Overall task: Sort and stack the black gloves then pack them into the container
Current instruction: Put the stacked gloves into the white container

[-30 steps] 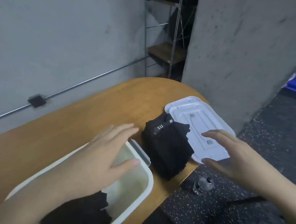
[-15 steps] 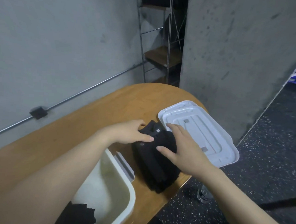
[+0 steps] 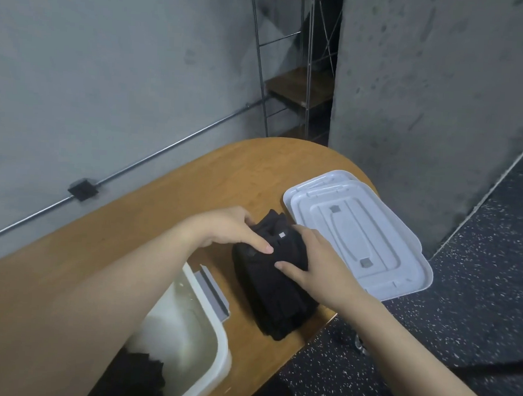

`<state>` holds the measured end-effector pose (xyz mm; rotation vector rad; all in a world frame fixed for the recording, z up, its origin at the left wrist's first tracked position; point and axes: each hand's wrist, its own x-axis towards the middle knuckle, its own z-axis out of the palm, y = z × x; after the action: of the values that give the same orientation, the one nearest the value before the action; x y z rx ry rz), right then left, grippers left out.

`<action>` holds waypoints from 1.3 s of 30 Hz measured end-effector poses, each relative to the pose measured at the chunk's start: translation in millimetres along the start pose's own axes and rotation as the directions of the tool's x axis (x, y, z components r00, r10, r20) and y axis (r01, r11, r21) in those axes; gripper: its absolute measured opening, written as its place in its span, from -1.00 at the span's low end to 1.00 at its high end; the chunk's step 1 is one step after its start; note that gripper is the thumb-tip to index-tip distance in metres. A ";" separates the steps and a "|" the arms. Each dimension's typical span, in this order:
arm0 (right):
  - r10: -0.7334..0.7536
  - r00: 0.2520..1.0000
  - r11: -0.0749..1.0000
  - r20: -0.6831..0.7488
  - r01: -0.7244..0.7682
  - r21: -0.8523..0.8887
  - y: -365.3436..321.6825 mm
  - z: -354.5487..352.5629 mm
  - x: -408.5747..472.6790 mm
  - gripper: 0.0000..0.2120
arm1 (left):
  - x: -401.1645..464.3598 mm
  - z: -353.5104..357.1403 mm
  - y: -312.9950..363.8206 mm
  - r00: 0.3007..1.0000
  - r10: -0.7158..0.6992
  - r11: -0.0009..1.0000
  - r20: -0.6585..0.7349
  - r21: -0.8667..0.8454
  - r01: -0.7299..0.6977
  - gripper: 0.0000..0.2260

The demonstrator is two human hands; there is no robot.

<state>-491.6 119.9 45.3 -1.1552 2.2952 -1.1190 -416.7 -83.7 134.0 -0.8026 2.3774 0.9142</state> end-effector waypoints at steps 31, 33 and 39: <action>0.025 0.997 0.993 0.077 -0.034 0.114 3.5 -13.8 9.5 -0.40 | -24.0 18.1 7.7 0.980 0.127 0.989 -0.153 -0.062 -0.138 -0.47; 0.035 0.996 0.991 0.083 -0.045 0.126 4.1 -14.6 9.8 -0.41 | -23.2 17.9 8.1 0.985 0.117 0.988 -0.131 -0.085 -0.128 -0.45; 0.046 0.993 0.987 0.105 -0.062 0.151 2.7 -16.6 7.5 -0.46 | -23.0 20.8 10.3 0.991 0.091 0.985 -0.094 -0.137 -0.103 -0.42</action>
<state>-507.4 123.2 54.0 -1.0593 2.1106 -1.1673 -402.6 -54.5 138.3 -0.8010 2.4675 1.1199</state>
